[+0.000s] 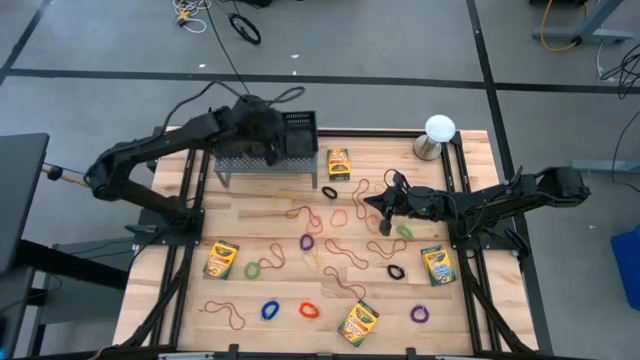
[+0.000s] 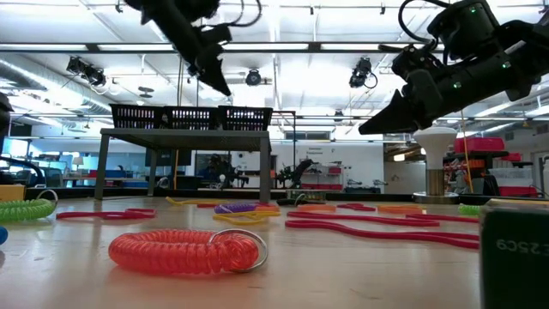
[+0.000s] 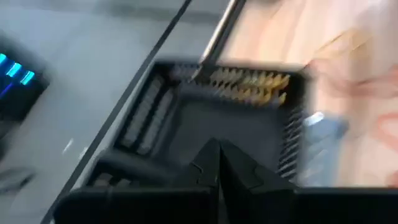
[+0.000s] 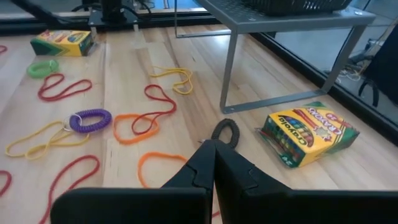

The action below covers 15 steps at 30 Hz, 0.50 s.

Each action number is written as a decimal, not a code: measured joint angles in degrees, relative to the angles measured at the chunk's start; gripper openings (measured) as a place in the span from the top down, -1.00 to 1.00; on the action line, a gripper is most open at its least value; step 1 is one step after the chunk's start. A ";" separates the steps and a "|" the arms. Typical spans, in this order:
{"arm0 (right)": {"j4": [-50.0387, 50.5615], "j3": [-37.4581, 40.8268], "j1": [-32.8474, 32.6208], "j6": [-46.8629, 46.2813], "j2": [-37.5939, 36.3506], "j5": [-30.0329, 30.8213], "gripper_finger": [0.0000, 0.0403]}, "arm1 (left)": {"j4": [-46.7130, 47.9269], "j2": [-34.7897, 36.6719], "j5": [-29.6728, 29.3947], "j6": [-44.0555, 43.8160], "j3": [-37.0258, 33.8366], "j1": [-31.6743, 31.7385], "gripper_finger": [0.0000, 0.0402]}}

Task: Pick & Place Office Desk Supplies
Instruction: Put the red rubber band into the right black bin

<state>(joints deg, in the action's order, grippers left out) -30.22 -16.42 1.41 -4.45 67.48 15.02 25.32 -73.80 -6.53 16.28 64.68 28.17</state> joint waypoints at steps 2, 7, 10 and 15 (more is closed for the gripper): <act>0.02 0.02 0.00 -2.79 -0.02 0.01 0.95 | -9.41 2.64 6.26 0.15 -5.59 -0.99 0.97; 0.00 0.02 0.00 -7.60 0.00 -0.01 0.94 | -38.55 5.15 15.99 -2.61 -22.15 -7.58 0.97; 0.00 0.00 0.00 -7.10 -0.02 -0.01 0.94 | -55.98 4.28 15.98 -3.48 -30.23 -13.12 0.97; 0.02 0.00 0.04 -8.44 0.00 -0.04 0.94 | -79.36 -0.10 13.27 -7.83 -39.91 -21.72 0.95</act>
<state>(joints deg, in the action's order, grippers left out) -30.20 -16.43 1.45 -12.89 67.48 14.98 -54.04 -73.90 6.74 8.45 24.77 6.45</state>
